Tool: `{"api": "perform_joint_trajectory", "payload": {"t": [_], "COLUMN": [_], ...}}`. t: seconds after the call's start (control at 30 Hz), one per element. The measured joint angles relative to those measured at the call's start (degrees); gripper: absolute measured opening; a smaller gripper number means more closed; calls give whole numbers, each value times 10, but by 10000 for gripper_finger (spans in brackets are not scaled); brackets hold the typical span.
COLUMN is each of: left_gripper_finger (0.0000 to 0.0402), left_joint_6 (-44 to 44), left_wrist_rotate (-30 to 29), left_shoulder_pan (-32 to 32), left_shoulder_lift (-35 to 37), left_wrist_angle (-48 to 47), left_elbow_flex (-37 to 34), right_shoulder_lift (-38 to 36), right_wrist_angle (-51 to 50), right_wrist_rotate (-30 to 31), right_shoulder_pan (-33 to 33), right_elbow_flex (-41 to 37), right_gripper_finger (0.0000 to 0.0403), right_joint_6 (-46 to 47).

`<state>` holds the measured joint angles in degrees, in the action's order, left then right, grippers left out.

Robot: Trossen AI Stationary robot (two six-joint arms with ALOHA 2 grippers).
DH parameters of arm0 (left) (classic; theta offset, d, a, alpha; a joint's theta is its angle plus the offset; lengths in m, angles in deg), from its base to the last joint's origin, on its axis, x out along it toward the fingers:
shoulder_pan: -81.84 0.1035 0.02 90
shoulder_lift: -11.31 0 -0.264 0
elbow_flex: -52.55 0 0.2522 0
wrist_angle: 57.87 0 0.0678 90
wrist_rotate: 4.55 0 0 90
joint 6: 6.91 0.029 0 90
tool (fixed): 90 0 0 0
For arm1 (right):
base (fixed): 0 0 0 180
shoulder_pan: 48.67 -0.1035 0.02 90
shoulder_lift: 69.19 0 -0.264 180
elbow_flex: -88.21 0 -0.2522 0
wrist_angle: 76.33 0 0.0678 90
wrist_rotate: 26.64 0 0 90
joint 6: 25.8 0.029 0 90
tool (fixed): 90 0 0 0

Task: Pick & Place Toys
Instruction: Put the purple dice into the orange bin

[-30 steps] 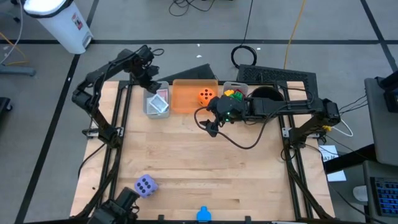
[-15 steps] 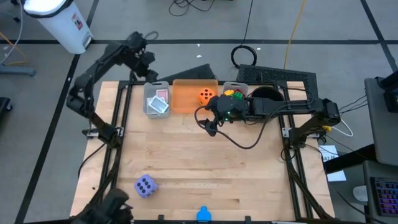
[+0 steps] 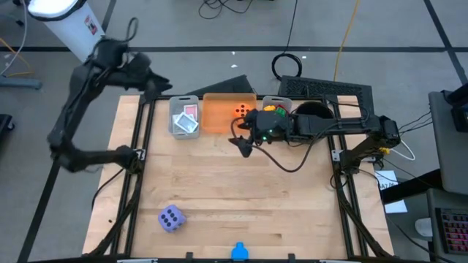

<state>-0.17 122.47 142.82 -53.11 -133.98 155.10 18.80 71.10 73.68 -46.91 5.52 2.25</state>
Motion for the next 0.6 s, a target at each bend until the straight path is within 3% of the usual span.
{"api": "perform_joint_trajectory", "payload": {"t": [0.37,0.6], "left_gripper_finger": [181,181], "left_joint_6": [-141,-238], "left_wrist_rotate": [-10,-37], "left_shoulder_pan": [-77,-116], "left_shoulder_lift": [302,452], "left_wrist_angle": [95,62], "left_elbow_flex": [-264,-314], "right_shoulder_lift": [0,0], "right_wrist_angle": [94,113], "right_wrist_rotate": [1,1], "right_shoulder_pan": [0,0], "right_elbow_flex": [0,0], "right_gripper_finger": [341,341], "right_joint_6": [15,16]}}
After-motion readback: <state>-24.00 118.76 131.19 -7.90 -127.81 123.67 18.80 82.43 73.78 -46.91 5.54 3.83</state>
